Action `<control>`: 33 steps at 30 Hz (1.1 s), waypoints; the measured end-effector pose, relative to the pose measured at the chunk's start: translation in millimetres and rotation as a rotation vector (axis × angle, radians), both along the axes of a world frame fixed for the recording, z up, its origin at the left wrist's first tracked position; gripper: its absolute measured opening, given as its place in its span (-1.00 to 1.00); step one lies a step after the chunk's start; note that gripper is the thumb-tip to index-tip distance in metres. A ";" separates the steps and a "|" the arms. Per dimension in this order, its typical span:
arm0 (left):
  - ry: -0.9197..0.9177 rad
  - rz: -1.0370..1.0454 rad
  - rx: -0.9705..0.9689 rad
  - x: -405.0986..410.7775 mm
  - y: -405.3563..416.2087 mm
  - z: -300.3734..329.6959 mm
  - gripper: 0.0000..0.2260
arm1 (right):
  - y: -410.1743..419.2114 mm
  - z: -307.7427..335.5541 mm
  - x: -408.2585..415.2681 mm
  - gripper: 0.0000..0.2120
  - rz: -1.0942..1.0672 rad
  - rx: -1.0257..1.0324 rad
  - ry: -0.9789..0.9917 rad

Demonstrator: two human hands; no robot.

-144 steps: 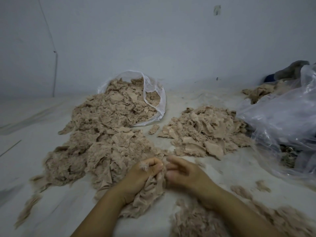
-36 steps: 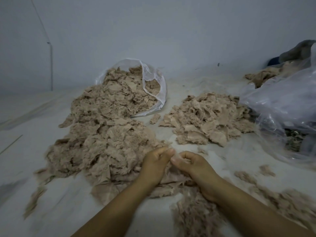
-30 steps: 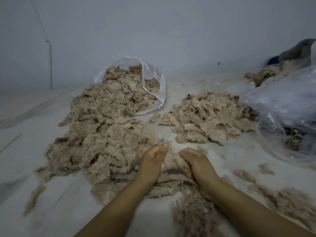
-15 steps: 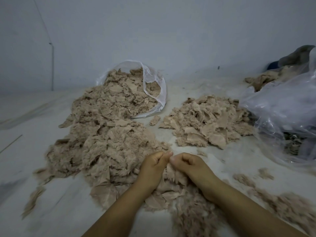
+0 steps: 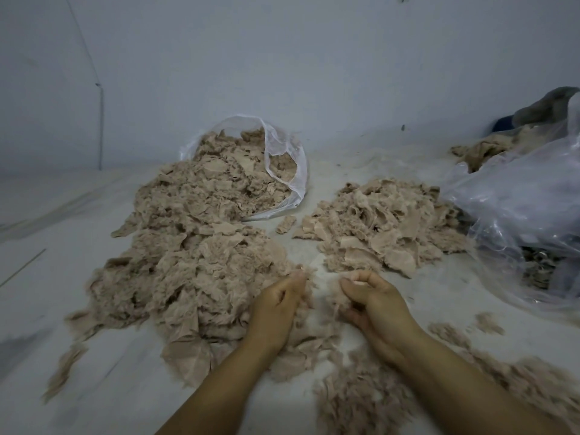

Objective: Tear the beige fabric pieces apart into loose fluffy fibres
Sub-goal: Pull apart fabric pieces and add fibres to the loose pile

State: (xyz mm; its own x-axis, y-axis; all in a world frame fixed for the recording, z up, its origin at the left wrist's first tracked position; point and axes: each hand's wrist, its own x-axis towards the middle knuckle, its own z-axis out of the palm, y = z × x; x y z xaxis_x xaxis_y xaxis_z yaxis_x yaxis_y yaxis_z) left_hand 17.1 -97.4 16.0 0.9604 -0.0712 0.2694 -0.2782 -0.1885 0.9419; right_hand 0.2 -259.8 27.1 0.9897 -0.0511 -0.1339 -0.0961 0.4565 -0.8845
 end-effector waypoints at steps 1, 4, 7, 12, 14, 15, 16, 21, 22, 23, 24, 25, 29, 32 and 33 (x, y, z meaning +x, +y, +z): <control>0.053 -0.075 0.036 -1.5 -1.4 -1.9 -0.73 | 2.7 0.7 -0.7 -0.88 0.032 0.035 -0.015; 0.162 -0.226 0.047 -6.9 -10.2 -4.3 -0.78 | 5.2 1.3 0.4 -0.81 0.062 0.033 -0.063; 0.049 -0.196 0.070 -7.6 -7.4 -0.7 -0.89 | -2.7 2.8 0.1 -0.77 0.094 -0.036 -0.059; 0.055 -0.283 0.174 -8.6 -1.2 1.3 -0.83 | -2.0 0.4 -4.3 -0.94 0.109 -0.319 -0.112; 0.100 -0.340 0.113 -10.3 1.3 3.9 -0.86 | 0.7 0.7 -4.1 -0.89 0.042 -0.336 -0.140; 0.155 -0.380 0.036 -11.1 2.6 5.9 -0.87 | 1.9 1.7 -4.5 -0.90 0.017 -0.332 -0.160; 0.219 -0.411 -0.034 -12.2 3.6 8.2 -0.80 | 2.8 1.4 -4.8 -0.91 0.008 -0.333 -0.189; 0.207 -0.330 0.037 -12.0 -1.1 9.8 -0.75 | 10.2 -2.2 -6.8 -0.94 -0.027 -0.401 -0.264; 0.179 -0.311 0.081 -11.4 -1.7 8.8 -0.82 | 9.2 -3.0 -4.9 -0.92 -0.077 -0.393 -0.251; 0.164 -0.297 0.107 -10.8 -1.9 8.7 -0.90 | 7.5 -3.3 -2.8 -0.90 -0.130 -0.371 -0.227; 0.160 -0.292 0.120 -10.2 -1.4 7.4 -0.88 | 5.2 -4.3 -0.6 -0.88 -0.168 -0.334 -0.207; 0.160 -0.286 0.115 -10.2 -1.1 7.8 -0.82 | 3.1 -5.0 1.0 -0.87 -0.183 -0.313 -0.189; 0.176 -0.291 -0.003 -10.2 1.2 7.6 -0.86 | 2.5 -6.5 0.2 -0.85 -0.083 -0.344 -0.203; 0.190 -0.306 -0.055 -9.4 3.6 5.9 -0.91 | 3.2 -3.9 -2.0 -0.73 -0.071 -0.414 -0.232; 0.180 -0.303 -0.021 -8.9 3.6 6.3 -0.89 | 2.7 -3.3 -2.3 -0.67 -0.071 -0.443 -0.233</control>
State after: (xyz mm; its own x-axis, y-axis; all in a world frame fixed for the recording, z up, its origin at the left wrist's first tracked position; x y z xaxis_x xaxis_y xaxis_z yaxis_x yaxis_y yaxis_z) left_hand 8.2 -93.8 22.3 0.9288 -0.3563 0.1016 -0.1472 -0.1031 0.9837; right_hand -2.1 -257.1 23.8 0.9828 -0.1209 0.1399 0.1446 0.0308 -0.9890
